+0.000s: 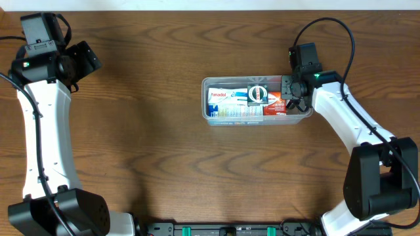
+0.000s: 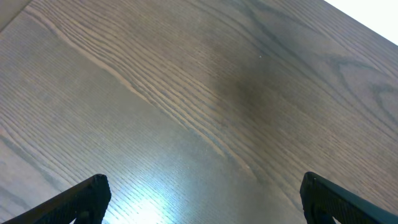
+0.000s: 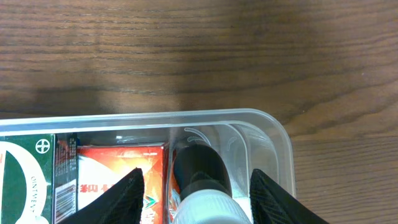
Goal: Pack container
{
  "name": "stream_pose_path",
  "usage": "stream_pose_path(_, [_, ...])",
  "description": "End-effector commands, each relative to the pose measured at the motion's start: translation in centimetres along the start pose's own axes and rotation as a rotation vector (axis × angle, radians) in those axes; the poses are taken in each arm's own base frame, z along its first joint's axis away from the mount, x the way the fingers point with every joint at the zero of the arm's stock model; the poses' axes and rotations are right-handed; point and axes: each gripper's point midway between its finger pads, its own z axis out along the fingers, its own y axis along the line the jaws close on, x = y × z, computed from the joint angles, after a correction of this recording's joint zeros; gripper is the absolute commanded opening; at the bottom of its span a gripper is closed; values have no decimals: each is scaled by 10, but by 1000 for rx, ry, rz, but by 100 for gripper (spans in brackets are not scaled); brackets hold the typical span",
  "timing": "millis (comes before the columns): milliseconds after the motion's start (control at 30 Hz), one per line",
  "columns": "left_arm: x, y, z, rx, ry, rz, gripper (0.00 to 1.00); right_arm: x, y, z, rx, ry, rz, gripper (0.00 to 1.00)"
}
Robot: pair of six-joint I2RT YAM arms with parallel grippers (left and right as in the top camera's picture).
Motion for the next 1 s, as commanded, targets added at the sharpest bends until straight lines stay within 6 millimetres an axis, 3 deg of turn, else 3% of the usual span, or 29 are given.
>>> stream_pose_path(0, [-2,4,0,-16,-5,3,98,-27,-4,-31,-11,-99,-14,54])
stream_pose_path(267, [-2,4,0,-16,-5,3,98,-69,-25,-112,-31,-314,13,68])
stream_pose_path(433, [-2,4,0,-16,-5,3,98,-72,-44,-176,-93,-436,62,76])
stream_pose_path(567, [-2,4,0,-16,-5,3,98,-61,-61,-230,-142,-524,97,78])
stream_pose_path(667, [-2,4,0,-16,-5,3,98,-42,-79,-266,-131,-574,126,78])
stream_pose_path(833, [-2,4,0,-16,-5,3,98,-7,-91,-301,-112,-605,136,82])
stream_pose_path(967, [-2,4,0,-16,-5,3,98,21,-94,-319,-114,-606,136,86])
